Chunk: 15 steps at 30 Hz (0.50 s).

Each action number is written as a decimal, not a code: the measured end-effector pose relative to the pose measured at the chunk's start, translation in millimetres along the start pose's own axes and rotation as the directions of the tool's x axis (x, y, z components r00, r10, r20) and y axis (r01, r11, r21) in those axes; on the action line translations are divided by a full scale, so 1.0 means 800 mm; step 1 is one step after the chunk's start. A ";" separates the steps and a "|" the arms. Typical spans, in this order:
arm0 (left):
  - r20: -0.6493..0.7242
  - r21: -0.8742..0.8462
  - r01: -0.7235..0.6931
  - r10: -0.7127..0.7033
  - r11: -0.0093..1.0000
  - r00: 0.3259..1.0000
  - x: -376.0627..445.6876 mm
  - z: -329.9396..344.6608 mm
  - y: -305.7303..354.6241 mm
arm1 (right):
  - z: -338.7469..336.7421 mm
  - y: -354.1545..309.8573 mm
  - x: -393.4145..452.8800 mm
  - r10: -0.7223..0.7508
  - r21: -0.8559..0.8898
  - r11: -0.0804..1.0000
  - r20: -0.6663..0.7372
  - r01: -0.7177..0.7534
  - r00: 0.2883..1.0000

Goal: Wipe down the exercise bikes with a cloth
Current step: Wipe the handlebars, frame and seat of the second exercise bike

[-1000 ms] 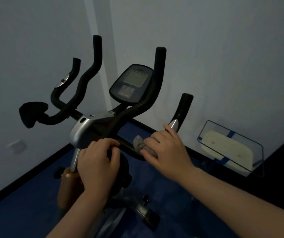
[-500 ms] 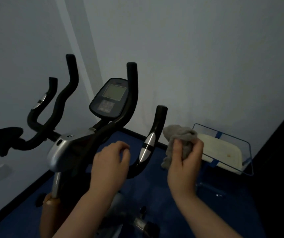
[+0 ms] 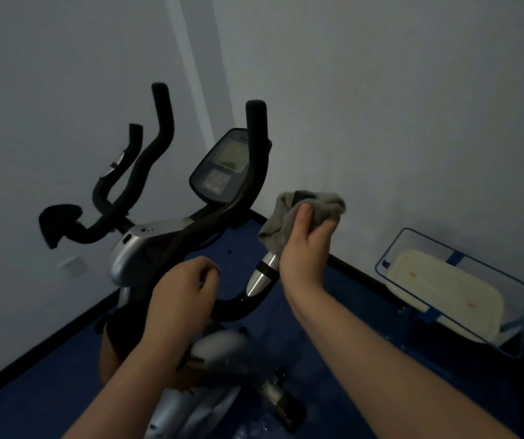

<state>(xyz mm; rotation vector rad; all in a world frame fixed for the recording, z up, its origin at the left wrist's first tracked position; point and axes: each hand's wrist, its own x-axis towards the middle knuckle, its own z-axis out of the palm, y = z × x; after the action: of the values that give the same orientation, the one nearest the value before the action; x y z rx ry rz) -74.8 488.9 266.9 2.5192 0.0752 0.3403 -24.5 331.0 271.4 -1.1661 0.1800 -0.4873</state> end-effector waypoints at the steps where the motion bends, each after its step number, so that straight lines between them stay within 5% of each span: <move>1: -0.006 -0.015 0.010 -0.010 1.000 1.000 0.000 0.000 0.001 | 0.001 -0.001 0.005 -0.053 0.004 0.999 0.026 0.053 0.998; 8: -0.011 -0.012 0.039 -0.039 0.999 0.999 -0.002 -0.001 0.001 | -0.013 0.024 -0.014 -0.252 -0.144 0.951 0.149 0.273 0.956; 13: 0.010 0.016 0.048 -0.048 0.999 0.999 -0.001 -0.001 0.003 | -0.028 -0.026 0.075 -0.434 -0.318 0.730 0.468 0.605 0.770; 15: 0.016 0.024 0.059 -0.059 0.998 0.998 0.000 -0.002 0.004 | -0.040 -0.027 0.081 -0.374 -0.287 0.751 0.558 0.595 0.741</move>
<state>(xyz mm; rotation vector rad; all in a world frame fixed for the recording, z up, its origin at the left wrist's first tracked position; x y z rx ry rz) -75.3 486.7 269.9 2.5364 0.1473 0.2964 14.1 267.9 285.9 -1.7765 -0.4961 -0.6385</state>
